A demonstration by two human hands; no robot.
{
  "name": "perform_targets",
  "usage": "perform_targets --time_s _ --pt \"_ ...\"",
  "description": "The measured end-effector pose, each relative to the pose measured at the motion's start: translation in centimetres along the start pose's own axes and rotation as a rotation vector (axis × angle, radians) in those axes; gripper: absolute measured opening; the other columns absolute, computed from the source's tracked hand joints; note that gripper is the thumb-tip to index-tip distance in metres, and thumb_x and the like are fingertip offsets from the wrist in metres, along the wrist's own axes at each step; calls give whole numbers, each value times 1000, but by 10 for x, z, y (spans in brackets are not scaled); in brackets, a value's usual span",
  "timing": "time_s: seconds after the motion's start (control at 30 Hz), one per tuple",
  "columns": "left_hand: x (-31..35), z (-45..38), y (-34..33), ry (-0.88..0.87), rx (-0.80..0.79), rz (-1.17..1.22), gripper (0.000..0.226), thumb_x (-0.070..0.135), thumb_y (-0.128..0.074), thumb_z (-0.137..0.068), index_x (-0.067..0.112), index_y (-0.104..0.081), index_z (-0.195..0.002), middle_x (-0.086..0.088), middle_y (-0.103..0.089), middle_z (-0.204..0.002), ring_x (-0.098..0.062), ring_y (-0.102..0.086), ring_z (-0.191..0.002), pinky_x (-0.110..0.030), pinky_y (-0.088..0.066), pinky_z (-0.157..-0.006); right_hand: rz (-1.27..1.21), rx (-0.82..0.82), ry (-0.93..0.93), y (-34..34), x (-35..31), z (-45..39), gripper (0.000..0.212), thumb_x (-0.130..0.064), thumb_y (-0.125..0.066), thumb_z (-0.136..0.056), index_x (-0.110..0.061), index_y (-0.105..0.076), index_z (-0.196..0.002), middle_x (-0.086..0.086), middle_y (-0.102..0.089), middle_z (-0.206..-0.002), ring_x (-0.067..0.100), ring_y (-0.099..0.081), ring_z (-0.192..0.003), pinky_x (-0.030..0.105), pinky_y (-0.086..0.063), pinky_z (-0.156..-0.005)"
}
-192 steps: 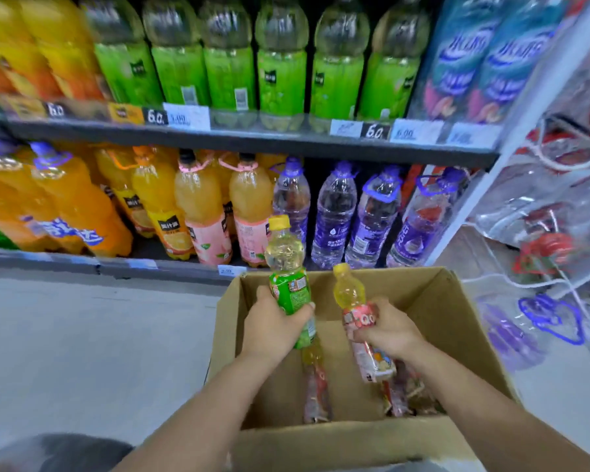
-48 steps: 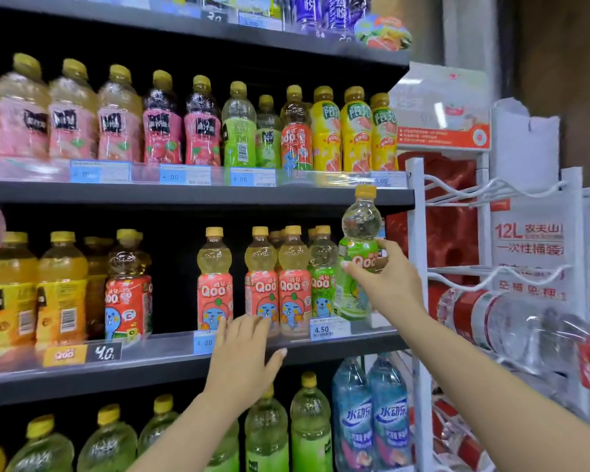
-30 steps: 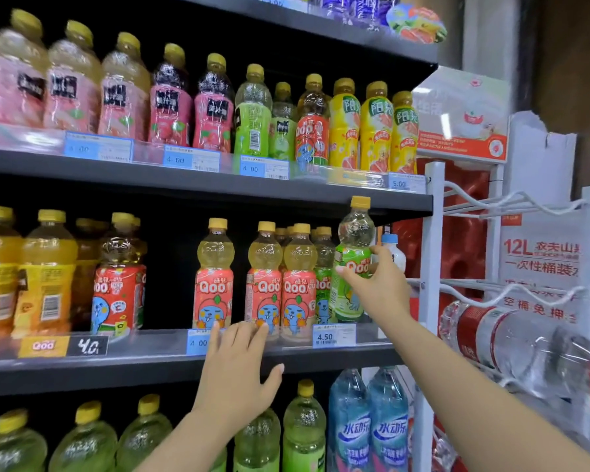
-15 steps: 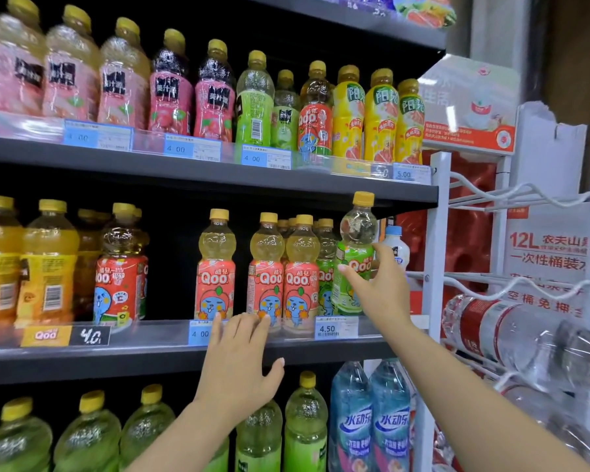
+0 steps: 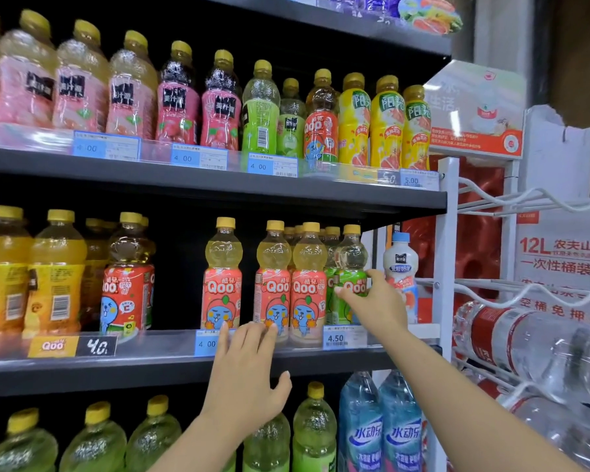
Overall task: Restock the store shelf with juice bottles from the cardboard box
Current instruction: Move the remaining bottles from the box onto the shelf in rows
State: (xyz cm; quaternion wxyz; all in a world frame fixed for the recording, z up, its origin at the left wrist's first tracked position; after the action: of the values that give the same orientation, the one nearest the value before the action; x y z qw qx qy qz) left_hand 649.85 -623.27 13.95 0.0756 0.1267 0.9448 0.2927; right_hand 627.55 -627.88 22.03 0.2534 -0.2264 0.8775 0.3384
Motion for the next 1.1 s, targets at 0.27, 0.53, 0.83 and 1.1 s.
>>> perform_targets --time_s 0.27,0.53,0.83,1.1 --pt "-1 -1 -4 -6 0 -7 67 56 -47 -68 17 -66 -118 3 -63 -109 -20 -56 -109 -55 -42 -102 -14 -13 49 -10 -3 4 49 -56 -61 -78 -27 -47 -115 -8 -65 -94 16 -63 -84 37 -54 -71" --pt "0 0 -4 -6 -15 -32 70 56 -47 -68 15 -64 -121 0 -63 -111 -22 -59 -111 -56 -42 -102 -67 -72 109 -10 -1 8 47 -41 -63 -85 -24 -45 -125 -9 -62 -90 13 -60 -83 27 -44 -61" --pt "7 5 2 -36 -113 -73 78 49 -65 -66 7 -55 -131 -10 -59 -129 -29 -54 -124 -51 -37 -104 -74 -157 174 15 10 90 68 -41 -63 -86 -21 -32 -144 -1 -43 -142 15 -38 -132 26 -33 -101" --pt "31 83 31 -57 -176 95 69 43 -55 -82 10 -41 -141 -12 -43 -145 -29 -38 -135 -48 -25 -115 55 -421 201 15 92 231 69 -63 -49 -82 -25 -41 -140 -6 -47 -139 14 -40 -132 30 -33 -107"
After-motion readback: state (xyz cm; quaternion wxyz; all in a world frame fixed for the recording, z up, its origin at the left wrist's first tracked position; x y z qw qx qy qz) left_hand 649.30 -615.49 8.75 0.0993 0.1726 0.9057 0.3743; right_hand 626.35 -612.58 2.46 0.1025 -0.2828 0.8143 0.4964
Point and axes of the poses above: each hand's wrist, its own z-axis away from the middle knuckle, its own y-axis out of the back of the hand, x = y × z, the point moved 8 cm from there along -z, towards the middle knuckle
